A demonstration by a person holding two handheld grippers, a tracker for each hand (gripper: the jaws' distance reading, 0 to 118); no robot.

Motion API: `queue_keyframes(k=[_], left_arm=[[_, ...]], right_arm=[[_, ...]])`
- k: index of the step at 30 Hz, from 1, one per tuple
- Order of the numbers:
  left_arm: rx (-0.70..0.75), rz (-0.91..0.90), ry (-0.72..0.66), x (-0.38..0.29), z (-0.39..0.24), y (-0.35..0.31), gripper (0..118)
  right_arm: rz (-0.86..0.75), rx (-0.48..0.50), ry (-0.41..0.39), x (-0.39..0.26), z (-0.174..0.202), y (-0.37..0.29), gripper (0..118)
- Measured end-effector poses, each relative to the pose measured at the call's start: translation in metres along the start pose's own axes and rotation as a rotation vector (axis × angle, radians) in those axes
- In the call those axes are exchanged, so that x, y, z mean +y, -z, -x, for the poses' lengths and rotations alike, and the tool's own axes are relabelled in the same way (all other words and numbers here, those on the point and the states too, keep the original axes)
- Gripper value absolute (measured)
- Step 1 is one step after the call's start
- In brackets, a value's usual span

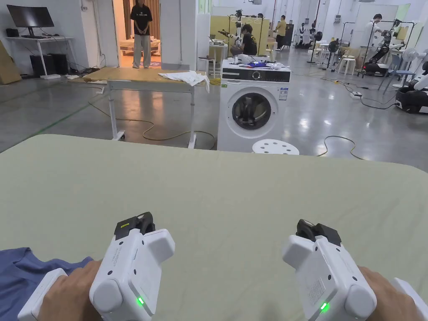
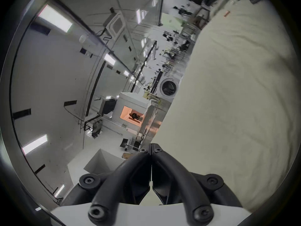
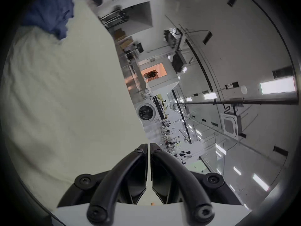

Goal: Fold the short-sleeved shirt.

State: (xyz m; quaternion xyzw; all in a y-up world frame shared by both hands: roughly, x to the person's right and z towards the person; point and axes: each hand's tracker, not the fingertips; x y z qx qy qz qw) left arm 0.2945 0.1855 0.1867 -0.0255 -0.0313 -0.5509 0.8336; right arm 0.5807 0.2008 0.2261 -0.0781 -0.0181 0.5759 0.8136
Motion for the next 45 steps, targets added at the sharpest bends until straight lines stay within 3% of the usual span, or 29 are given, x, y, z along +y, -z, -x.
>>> queue_keyframes(k=[2, 4, 7, 9, 11, 13, 16, 25, 32, 45], left_arm=[[-0.009, -0.005, -0.067, 0.000, 0.002, -0.001, 0], [-0.017, 0.013, -0.223, 0.002, 0.008, -0.001, 0], [-0.044, 0.057, -0.646, -0.006, 0.027, 0.002, 0], [-0.060, 0.051, -0.912, -0.015, 0.038, 0.001, 0], [-0.068, 0.014, -1.147, -0.027, 0.045, -0.001, 0], [-0.049, 0.008, -1.315, -0.034, 0.049, -0.004, 0], [-0.037, -0.013, -1.455, -0.041, 0.053, -0.007, 0], [-0.097, 0.007, -1.270, -0.036, 0.063, -0.010, 0], [-0.149, 0.140, -1.206, -0.064, 0.075, -0.009, 0], [-0.252, 0.646, -1.209, -0.236, 0.098, -0.022, 0]], right_arm=[[-0.002, -0.007, 0.013, 0.003, 0.002, -0.002, 2], [0.013, 0.005, 0.159, 0.006, -0.004, -0.009, 2], [0.056, 0.040, 0.531, 0.000, -0.013, -0.004, 2], [0.058, 0.010, 0.805, -0.006, -0.018, -0.007, 2], [0.094, -0.020, 1.027, -0.013, -0.019, -0.007, 2], [0.100, -0.034, 1.198, -0.020, -0.017, -0.008, 2], [0.092, -0.063, 1.340, -0.024, -0.014, -0.012, 2], [0.079, -0.074, 1.308, -0.012, -0.027, -0.015, 1], [0.085, -0.031, 1.221, -0.003, -0.020, -0.014, 2], [0.158, 0.117, 1.179, 0.005, 0.012, 0.006, 2]])
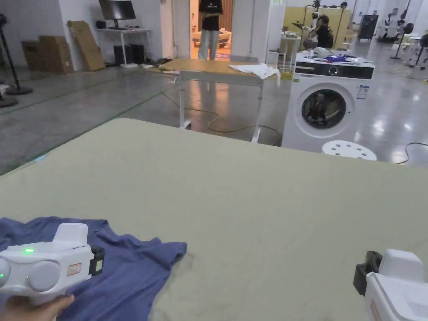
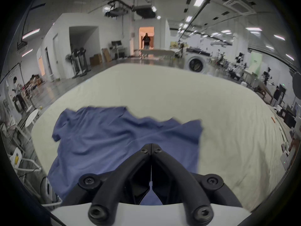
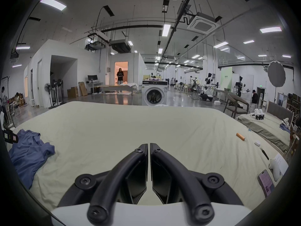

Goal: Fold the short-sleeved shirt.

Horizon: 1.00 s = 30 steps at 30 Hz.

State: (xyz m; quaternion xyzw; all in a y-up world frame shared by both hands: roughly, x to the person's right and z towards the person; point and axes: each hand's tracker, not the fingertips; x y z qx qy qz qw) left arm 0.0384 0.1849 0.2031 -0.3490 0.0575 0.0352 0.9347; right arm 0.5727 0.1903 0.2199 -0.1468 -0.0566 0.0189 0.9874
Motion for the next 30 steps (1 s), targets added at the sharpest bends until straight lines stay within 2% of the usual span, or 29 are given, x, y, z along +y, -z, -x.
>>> queue_keyframes(k=[3, 4, 5, 6, 7, 8, 9, 11, 13, 16, 18, 21, 22, 24, 25, 27, 30], left_arm=[[0.014, 0.066, -0.040, -0.005, 0.038, 0.014, 0], [-0.002, 0.088, -0.072, -0.007, 0.050, 0.019, 5], [-0.018, 0.119, -0.098, -0.008, 0.060, 0.025, 14], [-0.033, 0.148, -0.125, -0.009, 0.069, 0.032, 30], [-0.036, 0.175, -0.145, -0.011, 0.075, 0.039, 63], [-0.036, 0.199, -0.161, -0.014, 0.080, 0.045, 84], [-0.043, 0.219, -0.169, -0.017, 0.083, 0.050, 95], [-0.075, 0.243, -0.167, -0.022, 0.085, 0.061, 96], [-0.059, 0.296, -0.092, -0.032, 0.083, 0.076, 96], [-0.008, 0.270, 0.088, -0.038, 0.060, 0.074, 94], [0.021, 0.253, 0.123, -0.038, 0.051, 0.071, 87], [0.013, 0.236, 0.118, -0.039, 0.045, 0.067, 64], [0.011, 0.222, 0.131, -0.039, 0.043, 0.065, 47], [0.012, 0.213, 0.133, -0.039, 0.043, 0.064, 20], [0.026, 0.214, 0.139, -0.039, 0.043, 0.065, 0], [0.087, 0.220, 0.197, -0.040, 0.043, 0.065, 0], [0.058, 0.204, 0.156, -0.040, 0.045, 0.065, 0]], right_arm=[[0.048, 0.027, -0.006, -0.005, 0.005, 0.008, 2], [0.075, 0.042, -0.013, -0.007, 0.007, 0.011, 2], [0.088, 0.050, -0.016, -0.009, 0.009, 0.013, 2], [0.097, 0.056, -0.017, -0.011, 0.010, 0.015, 2], [0.110, 0.058, -0.021, -0.013, 0.011, 0.016, 2], [0.121, 0.058, -0.025, -0.015, 0.013, 0.017, 2], [0.128, 0.059, -0.027, -0.017, 0.014, 0.018, 2], [0.137, 0.063, -0.030, -0.021, 0.015, 0.019, 2], [0.151, 0.065, -0.039, -0.023, 0.016, 0.021, 2], [0.166, 0.065, -0.047, -0.025, 0.017, 0.022, 2], [0.171, 0.065, -0.049, -0.025, 0.017, 0.022, 2], [0.173, 0.065, -0.056, -0.026, 0.018, 0.022, 2], [0.173, 0.065, -0.056, -0.026, 0.018, 0.022, 1], [0.176, 0.066, -0.054, -0.027, 0.018, 0.022, 2], [0.177, 0.066, -0.054, -0.028, 0.018, 0.021, 2], [0.180, 0.066, -0.053, -0.030, 0.018, 0.022, 2], [0.184, 0.065, -0.048, -0.032, 0.016, 0.021, 2]])
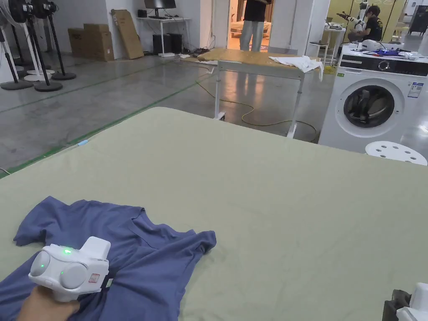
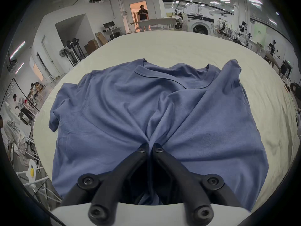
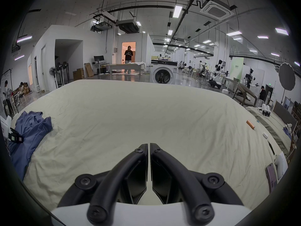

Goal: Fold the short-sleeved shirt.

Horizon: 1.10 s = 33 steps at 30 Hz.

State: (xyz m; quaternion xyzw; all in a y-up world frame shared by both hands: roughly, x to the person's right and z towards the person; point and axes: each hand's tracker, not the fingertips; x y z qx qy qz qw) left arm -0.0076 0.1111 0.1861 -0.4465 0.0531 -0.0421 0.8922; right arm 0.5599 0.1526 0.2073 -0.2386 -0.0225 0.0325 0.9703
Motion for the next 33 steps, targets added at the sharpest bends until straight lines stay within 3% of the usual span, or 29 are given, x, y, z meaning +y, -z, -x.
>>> queue_keyframes(k=[9, 17, 24, 33], left_arm=[[0.044, -0.263, -0.190, 0.004, 0.009, -0.038, 0], [0.014, -0.475, -0.186, 0.044, 0.006, -0.098, 0], [-0.064, -0.668, -0.103, 0.099, -0.037, -0.185, 0], [-0.285, -0.796, 0.032, 0.155, -0.140, -0.246, 0]], right_arm=[[-0.013, -0.005, 0.013, 0.001, -0.009, -0.008, 1], [-0.036, -0.011, 0.034, 0.002, -0.021, -0.017, 1], [-0.077, -0.029, 0.068, 0.010, -0.039, -0.032, 1], [-0.146, -0.062, 0.118, 0.018, -0.073, -0.068, 2]])
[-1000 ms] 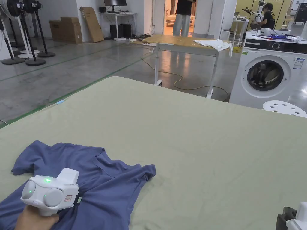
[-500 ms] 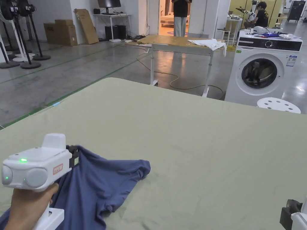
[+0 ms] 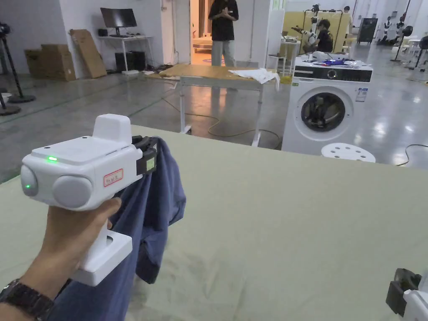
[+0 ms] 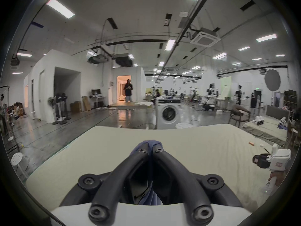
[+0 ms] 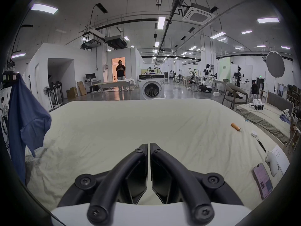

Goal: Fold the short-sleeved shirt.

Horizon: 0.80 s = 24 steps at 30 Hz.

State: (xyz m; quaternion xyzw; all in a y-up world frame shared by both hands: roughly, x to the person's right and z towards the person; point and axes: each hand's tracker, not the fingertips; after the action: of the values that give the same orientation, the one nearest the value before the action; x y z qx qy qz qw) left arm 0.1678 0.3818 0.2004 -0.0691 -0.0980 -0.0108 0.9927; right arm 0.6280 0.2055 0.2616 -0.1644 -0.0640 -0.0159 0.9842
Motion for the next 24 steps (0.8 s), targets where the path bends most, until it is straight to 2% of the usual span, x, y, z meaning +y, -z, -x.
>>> queue_keyframes(k=[7, 12, 17, 21, 24], left_arm=[[-0.239, -0.021, 0.008, 0.022, -0.112, 0.036, 0], [-0.413, 0.004, 0.020, 0.010, -0.197, 0.058, 0], [-0.503, 0.131, 0.017, -0.035, -0.264, 0.082, 0], [-0.533, 0.244, 0.022, -0.088, -0.291, 0.093, 1], [-0.525, 0.338, 0.000, -0.123, -0.294, 0.100, 12]], right_arm=[[-0.051, -0.057, 0.030, 0.010, -0.034, -0.029, 1], [-0.058, -0.104, 0.045, 0.006, -0.056, -0.044, 1], [-0.042, -0.146, 0.055, -0.006, -0.075, -0.056, 1], [-0.008, -0.174, 0.071, -0.018, -0.086, -0.060, 1], [0.015, -0.184, 0.074, -0.026, -0.090, -0.060, 1]])
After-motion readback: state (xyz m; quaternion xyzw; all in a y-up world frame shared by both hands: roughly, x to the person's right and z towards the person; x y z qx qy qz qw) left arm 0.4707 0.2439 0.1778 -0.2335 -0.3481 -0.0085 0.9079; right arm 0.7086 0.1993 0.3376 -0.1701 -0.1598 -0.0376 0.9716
